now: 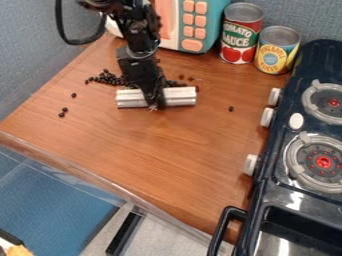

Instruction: Sweep into pile

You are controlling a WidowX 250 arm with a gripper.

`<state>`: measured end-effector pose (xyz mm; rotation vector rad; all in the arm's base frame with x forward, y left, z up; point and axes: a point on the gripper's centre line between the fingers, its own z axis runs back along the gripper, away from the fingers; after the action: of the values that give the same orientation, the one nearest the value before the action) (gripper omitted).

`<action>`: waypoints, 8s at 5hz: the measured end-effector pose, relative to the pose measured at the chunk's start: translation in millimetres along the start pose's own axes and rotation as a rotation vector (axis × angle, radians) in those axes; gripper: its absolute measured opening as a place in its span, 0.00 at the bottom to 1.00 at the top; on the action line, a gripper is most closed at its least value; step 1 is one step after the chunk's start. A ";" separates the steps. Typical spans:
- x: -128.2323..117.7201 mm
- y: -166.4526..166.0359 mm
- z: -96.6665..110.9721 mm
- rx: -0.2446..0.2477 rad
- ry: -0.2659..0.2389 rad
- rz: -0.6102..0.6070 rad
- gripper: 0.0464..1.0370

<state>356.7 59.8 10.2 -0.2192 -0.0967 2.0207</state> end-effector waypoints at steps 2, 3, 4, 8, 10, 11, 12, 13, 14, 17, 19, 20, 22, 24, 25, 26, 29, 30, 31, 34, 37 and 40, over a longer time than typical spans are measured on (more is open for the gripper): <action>6.2 3.4 37.0 0.007 0.074 -0.145 0.34; 5.8 10.8 80.0 -0.078 0.138 -0.264 0.34; 26.6 38.6 91.4 -0.062 0.137 -0.391 0.34; 130.3 45.3 34.4 0.014 0.021 -0.367 0.34; 152.7 23.9 20.1 0.028 -0.041 -0.368 0.34; 147.1 11.2 17.2 0.022 -0.059 -0.416 0.34; 132.7 0.9 14.2 0.025 -0.053 -0.449 0.34; 114.6 -9.7 10.2 0.016 -0.034 -0.482 0.34; 102.3 -13.6 8.0 0.012 -0.022 -0.500 0.34; 60.5 -26.3 4.4 -0.002 0.011 -0.514 0.34; 54.7 -44.5 1.7 -0.023 0.002 -0.476 0.34; 50.6 -41.8 3.1 -0.006 0.027 -0.442 0.34; 20.7 -32.4 90.1 -0.122 0.142 -0.415 0.34; -14.5 8.5 104.5 -0.015 0.196 -0.671 0.34; -46.6 31.8 84.1 0.094 0.197 -0.923 0.34; -74.6 51.9 70.7 0.152 0.159 -1.187 0.34; -121.6 52.1 21.8 0.271 0.195 -1.775 0.34; -130.7 46.0 23.2 0.234 0.228 -1.828 0.34; -138.0 47.2 24.8 0.201 0.272 -1.848 0.34; -141.7 47.0 -3.2 0.210 0.293 -1.792 0.34; -125.4 35.7 -8.7 0.220 0.247 -1.803 0.34; -77.7 12.0 -7.8 0.317 0.187 -1.867 0.34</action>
<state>381.2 -15.4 9.3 -0.0347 0.1198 0.1380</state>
